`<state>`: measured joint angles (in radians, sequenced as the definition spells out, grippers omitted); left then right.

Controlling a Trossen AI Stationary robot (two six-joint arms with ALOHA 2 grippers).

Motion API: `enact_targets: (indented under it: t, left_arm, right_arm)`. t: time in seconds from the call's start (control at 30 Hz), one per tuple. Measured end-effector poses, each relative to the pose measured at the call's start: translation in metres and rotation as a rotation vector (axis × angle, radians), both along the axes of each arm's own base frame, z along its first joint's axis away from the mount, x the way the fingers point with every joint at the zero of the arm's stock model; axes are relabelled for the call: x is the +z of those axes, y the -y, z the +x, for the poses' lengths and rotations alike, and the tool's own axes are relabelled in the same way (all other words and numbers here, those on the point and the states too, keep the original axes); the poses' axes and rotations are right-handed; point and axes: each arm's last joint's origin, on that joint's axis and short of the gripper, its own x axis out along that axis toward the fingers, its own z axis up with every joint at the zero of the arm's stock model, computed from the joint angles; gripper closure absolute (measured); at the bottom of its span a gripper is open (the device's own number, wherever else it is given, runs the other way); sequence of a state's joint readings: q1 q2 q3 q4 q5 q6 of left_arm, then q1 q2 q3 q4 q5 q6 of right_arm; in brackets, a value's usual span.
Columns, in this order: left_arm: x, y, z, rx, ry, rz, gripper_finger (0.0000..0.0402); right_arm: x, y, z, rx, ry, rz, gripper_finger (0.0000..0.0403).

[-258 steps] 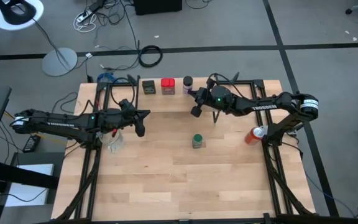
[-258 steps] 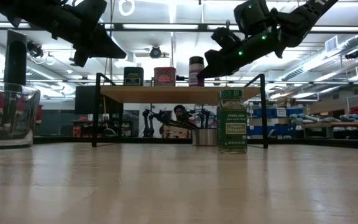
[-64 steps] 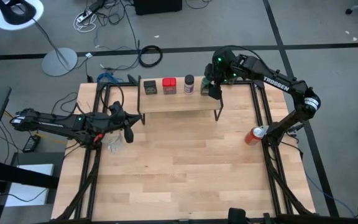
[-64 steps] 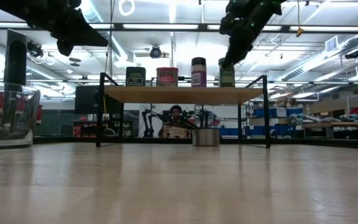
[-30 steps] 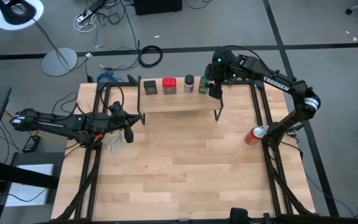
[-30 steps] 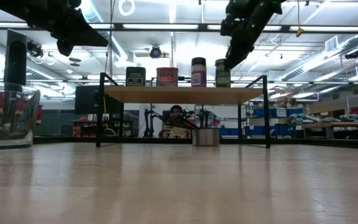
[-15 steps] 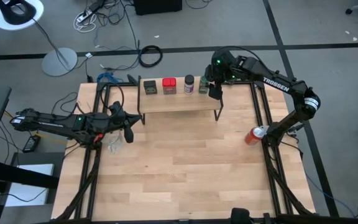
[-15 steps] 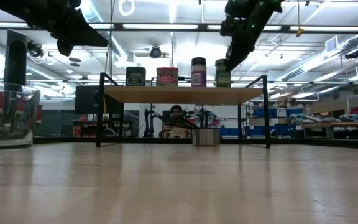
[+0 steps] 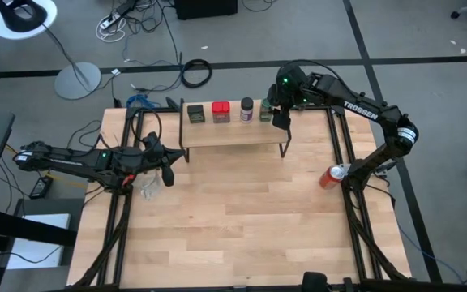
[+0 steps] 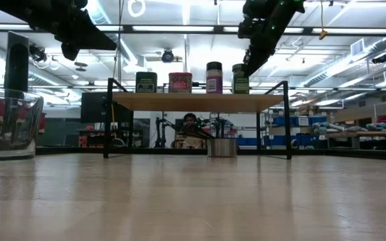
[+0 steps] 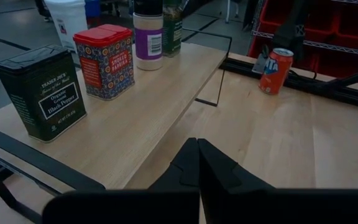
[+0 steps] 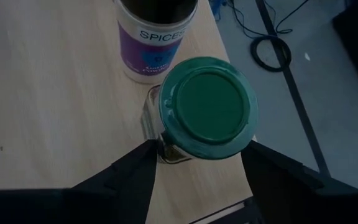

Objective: Shelf spices
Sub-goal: Put the green seasoning bottle on the shelf, then return to Home Position

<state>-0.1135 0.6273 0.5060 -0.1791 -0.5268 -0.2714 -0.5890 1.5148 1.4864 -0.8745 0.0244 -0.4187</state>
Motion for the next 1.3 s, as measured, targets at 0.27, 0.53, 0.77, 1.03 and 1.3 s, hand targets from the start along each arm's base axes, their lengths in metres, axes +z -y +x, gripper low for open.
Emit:
enact_targets:
  t: [0.27, 0.53, 0.77, 1.03, 1.3]
  left_arm:
    - [-0.001, 0.000, 0.000, -0.005, -0.009, 0.000, 0.0401]
    - [-0.001, 0.000, 0.000, 0.004, -0.011, 0.004, 0.0401]
    - [0.005, -0.003, -0.011, 0.056, 0.022, 0.043, 0.0401]
    - [0.028, -0.009, -0.061, 0.052, 0.218, 0.121, 0.0401]
    - [0.028, -0.012, -0.097, 0.028, 0.293, 0.155, 0.0401]
  right_arm:
    - [0.009, -0.010, -0.003, -0.002, 0.009, -0.042, 0.0170]
    - [0.030, -0.042, -0.017, -0.011, 0.056, -0.038, 0.0170]
    - [0.069, -0.093, -0.049, 0.008, 0.219, -0.090, 0.0173]
    - [0.096, -0.143, -0.121, 0.069, 0.421, -0.039, 0.0218]
    - [0.048, -0.162, -0.177, 0.135, 0.548, 0.005, 0.0372]
